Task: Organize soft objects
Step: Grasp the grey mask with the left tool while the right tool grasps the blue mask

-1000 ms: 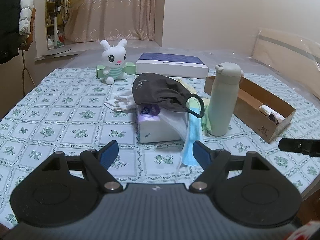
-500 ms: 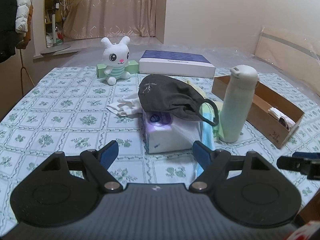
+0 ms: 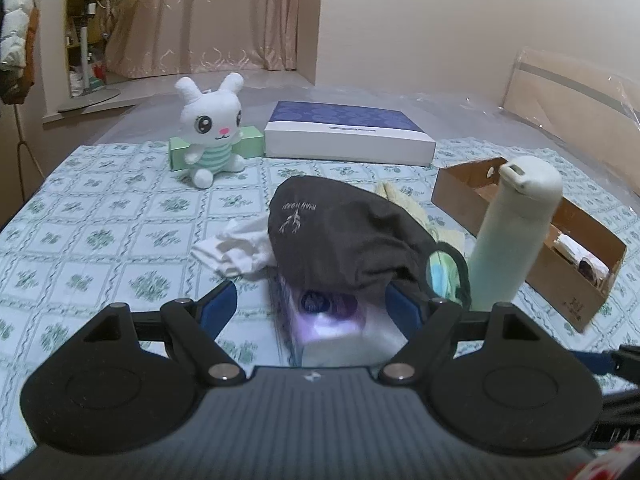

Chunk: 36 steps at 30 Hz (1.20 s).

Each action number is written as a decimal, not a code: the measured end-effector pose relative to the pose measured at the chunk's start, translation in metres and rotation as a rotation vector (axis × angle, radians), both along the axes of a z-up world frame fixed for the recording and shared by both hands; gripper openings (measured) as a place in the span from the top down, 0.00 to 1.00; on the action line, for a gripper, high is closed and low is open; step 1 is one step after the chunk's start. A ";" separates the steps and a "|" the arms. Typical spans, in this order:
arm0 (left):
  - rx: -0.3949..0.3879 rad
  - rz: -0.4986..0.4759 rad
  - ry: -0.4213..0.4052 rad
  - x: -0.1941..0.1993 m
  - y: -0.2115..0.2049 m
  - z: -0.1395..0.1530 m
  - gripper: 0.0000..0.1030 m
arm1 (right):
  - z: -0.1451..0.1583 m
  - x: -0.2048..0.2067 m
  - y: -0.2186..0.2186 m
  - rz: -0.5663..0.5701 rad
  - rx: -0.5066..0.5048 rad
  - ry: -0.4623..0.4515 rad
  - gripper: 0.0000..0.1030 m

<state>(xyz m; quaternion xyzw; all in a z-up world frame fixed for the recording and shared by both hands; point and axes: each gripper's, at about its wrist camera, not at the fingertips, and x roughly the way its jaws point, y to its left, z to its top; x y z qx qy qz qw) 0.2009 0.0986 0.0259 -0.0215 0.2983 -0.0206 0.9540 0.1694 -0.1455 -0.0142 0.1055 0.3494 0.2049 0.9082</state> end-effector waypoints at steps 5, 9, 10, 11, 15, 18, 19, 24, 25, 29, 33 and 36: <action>-0.016 -0.026 0.016 0.029 -0.001 -0.006 0.24 | -0.006 0.013 0.009 -0.001 0.001 -0.010 0.27; -0.011 -0.041 0.025 0.046 -0.005 -0.012 0.28 | -0.012 0.021 0.016 0.007 -0.005 -0.005 0.27; -0.010 -0.047 0.029 0.049 -0.005 -0.014 0.28 | -0.014 0.023 0.018 0.007 -0.005 -0.002 0.27; -0.009 -0.052 0.032 0.052 -0.006 -0.016 0.30 | -0.016 0.024 0.018 0.007 -0.005 0.001 0.27; -0.001 -0.070 0.041 0.061 -0.008 -0.022 0.51 | -0.020 0.028 0.021 0.011 -0.003 0.009 0.27; -0.012 -0.080 0.049 0.063 -0.008 -0.025 0.62 | -0.024 0.031 0.023 0.010 -0.006 0.018 0.27; -0.019 -0.084 0.050 0.064 -0.007 -0.026 0.65 | -0.025 0.031 0.024 0.011 -0.007 0.020 0.27; -0.058 -0.079 0.030 0.056 0.000 -0.025 0.87 | -0.029 0.034 0.031 0.023 -0.014 0.021 0.27; -0.069 -0.069 0.023 0.053 0.002 -0.023 0.88 | -0.030 0.035 0.032 0.025 -0.016 0.020 0.27; -0.104 -0.043 -0.004 0.041 0.015 -0.014 0.89 | -0.033 0.037 0.038 0.032 -0.023 0.019 0.27; -0.113 -0.014 -0.027 0.025 0.026 -0.005 0.90 | -0.037 0.040 0.046 0.050 -0.046 0.017 0.28; -0.115 0.009 -0.040 0.011 0.034 -0.001 0.90 | -0.042 0.042 0.053 0.068 -0.076 0.015 0.28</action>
